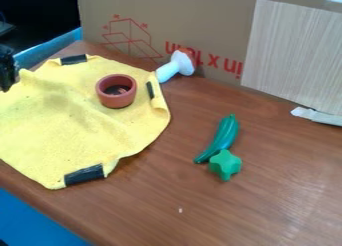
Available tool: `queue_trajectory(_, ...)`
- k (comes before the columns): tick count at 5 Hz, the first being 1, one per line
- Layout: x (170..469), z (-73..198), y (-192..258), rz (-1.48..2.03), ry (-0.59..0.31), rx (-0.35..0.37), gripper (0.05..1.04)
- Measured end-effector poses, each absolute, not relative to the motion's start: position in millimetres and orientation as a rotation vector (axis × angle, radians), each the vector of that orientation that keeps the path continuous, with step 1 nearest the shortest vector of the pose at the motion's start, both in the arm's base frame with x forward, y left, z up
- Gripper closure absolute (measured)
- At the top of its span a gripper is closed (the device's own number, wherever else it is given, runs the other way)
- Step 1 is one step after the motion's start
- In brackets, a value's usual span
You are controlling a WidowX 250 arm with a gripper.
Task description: Fold the cloth from bottom left to the top right
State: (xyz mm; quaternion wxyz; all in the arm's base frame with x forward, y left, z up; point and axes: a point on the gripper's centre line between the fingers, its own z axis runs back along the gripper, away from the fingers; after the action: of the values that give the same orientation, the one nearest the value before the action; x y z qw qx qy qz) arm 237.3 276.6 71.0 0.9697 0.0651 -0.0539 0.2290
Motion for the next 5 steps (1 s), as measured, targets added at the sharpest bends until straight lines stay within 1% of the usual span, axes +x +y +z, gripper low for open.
queue_trajectory(1,228.3,63.0,283.2,0.522,-0.138,0.133,0.082)
queue_trajectory(2,224.1,60.6,290.1,0.557,-0.174,0.137,0.082)
queue_trajectory(3,219.9,55.2,294.9,0.614,-0.189,0.109,0.082)
queue_trajectory(4,219.9,50.9,301.5,0.672,-0.199,0.064,0.082)
queue_trajectory(5,217.9,41.8,308.9,0.733,-0.187,0.013,0.082)
